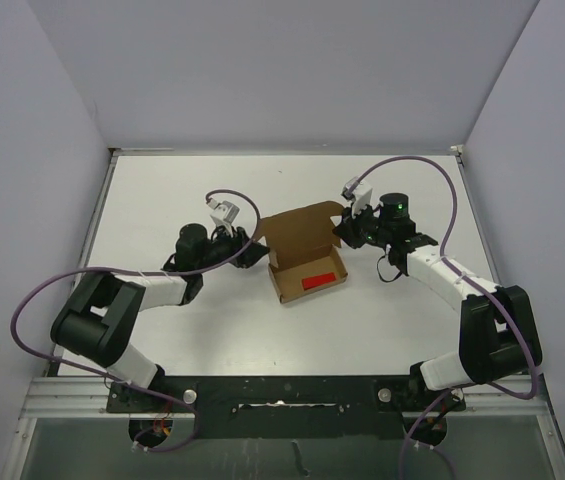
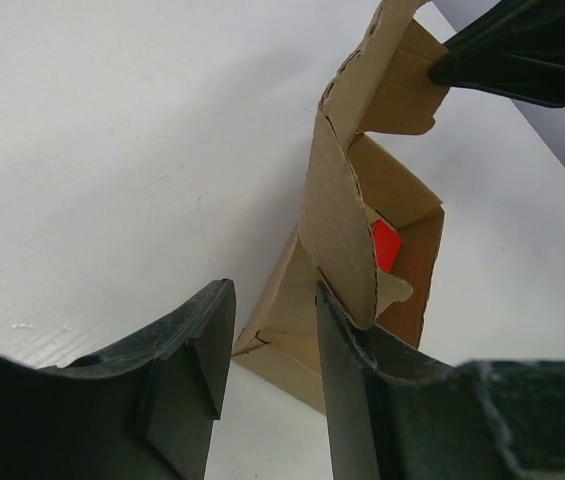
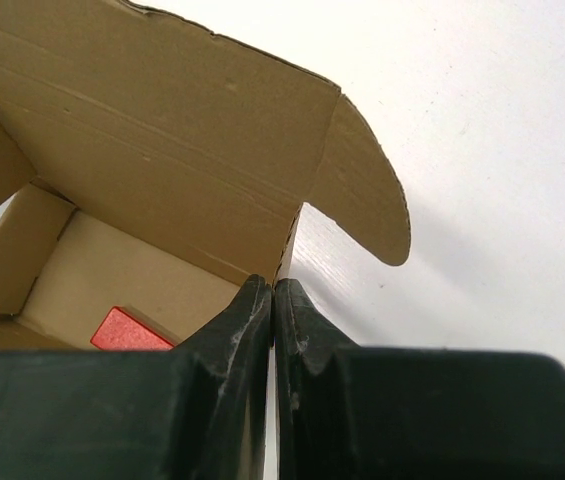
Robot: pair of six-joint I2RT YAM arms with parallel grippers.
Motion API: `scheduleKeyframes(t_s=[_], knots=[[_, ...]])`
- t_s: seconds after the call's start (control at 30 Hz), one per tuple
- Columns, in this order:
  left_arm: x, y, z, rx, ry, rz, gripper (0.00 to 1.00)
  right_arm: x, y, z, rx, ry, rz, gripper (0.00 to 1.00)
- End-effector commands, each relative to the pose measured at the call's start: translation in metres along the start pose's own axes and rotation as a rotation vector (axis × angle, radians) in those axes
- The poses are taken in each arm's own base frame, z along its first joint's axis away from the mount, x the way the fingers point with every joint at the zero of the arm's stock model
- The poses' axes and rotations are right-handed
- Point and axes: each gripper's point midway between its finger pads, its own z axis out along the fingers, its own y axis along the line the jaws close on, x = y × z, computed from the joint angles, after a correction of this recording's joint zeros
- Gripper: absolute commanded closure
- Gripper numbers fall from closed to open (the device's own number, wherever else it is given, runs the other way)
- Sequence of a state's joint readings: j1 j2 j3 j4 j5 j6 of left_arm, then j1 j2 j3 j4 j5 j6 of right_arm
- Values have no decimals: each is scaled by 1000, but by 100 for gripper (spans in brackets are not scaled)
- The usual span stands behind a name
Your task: Fold the paper box
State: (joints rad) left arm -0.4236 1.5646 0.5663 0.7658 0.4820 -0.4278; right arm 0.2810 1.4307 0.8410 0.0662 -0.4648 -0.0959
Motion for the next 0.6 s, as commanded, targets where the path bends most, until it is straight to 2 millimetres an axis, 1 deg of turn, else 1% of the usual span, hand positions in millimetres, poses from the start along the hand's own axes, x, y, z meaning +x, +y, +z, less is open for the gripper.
scheduleKeyframes(t_s=[0.0, 0.23, 0.57], knots=[[-17, -19, 6, 128, -83, 91, 63, -15, 17, -1, -89, -55, -7, 100], [-15, -28, 5, 190, -97, 91, 61, -13, 21, 0, -115, -54, 5, 100], [-17, -27, 9, 192, -108, 80, 63, -13, 27, -1, -159, -61, 21, 100]])
